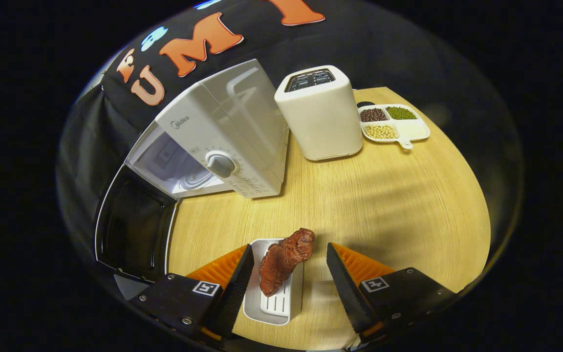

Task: Open the microwave, put the food inside, and close the microwave door.

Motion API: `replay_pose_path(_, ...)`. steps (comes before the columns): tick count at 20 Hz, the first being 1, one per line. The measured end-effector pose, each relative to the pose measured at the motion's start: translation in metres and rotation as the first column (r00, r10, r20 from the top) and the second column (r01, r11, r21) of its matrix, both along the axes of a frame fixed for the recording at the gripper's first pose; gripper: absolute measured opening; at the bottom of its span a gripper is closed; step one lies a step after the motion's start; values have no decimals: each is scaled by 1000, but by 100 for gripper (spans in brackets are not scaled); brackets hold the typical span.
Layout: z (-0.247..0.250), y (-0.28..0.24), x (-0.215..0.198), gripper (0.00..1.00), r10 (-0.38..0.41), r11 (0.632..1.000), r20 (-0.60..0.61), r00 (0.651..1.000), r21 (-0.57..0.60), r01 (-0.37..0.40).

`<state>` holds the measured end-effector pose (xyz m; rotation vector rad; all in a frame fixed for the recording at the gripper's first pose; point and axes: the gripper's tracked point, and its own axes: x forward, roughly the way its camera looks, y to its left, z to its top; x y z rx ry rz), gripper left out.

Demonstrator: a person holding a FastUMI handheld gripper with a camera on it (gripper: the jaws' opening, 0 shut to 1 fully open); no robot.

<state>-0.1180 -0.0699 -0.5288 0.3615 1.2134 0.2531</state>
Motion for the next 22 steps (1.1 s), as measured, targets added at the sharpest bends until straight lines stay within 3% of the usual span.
replay_pose_path(6,-26,11,3,86,-13,992,-62,998,123,20)
replay_pose_path(8,-31,13,3,71,-16,990,-73,997,141,27)
replay_pose_path(11,-29,16,5,37,-18,985,-74,997,172,31)
replay_pose_path(15,-16,15,13,17,-90,974,-62,994,201,100)
replay_pose_path(22,19,15,3,13,-174,963,-5,985,207,171)
